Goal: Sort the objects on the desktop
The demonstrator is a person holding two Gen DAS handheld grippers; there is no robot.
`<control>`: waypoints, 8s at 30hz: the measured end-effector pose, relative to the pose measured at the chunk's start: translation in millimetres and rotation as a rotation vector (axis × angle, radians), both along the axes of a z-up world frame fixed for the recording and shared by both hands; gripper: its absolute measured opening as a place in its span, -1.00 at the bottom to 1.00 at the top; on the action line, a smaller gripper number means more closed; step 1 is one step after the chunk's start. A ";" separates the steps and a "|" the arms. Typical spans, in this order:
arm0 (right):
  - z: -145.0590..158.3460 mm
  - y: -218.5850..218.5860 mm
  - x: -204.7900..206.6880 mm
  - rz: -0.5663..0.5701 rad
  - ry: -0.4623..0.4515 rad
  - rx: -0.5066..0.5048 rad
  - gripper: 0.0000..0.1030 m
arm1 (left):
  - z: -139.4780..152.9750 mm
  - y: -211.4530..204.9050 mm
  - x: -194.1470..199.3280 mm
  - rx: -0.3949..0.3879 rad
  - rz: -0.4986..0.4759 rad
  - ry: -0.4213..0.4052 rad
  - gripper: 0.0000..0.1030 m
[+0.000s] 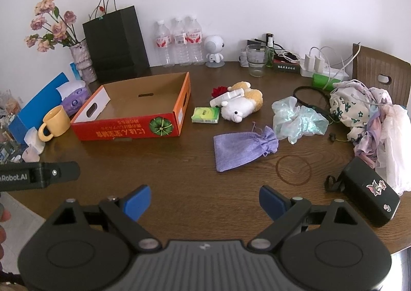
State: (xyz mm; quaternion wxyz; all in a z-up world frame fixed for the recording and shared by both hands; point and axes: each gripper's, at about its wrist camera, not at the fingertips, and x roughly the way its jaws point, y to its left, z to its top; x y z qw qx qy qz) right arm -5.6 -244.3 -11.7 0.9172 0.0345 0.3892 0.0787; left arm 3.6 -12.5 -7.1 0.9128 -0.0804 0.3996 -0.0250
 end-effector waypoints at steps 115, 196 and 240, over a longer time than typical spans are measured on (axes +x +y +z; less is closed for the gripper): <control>-53.9 -131.8 231.8 0.232 0.108 0.059 -0.80 | -76.1 -163.1 173.4 -0.023 -0.250 0.166 -0.82; -111.3 258.8 422.0 0.318 0.264 -0.059 -0.40 | -113.6 178.1 397.8 0.036 -0.128 0.161 -0.68; -34.6 159.3 218.8 0.173 0.199 -0.026 0.73 | -34.6 175.6 190.7 -0.061 0.004 0.128 1.00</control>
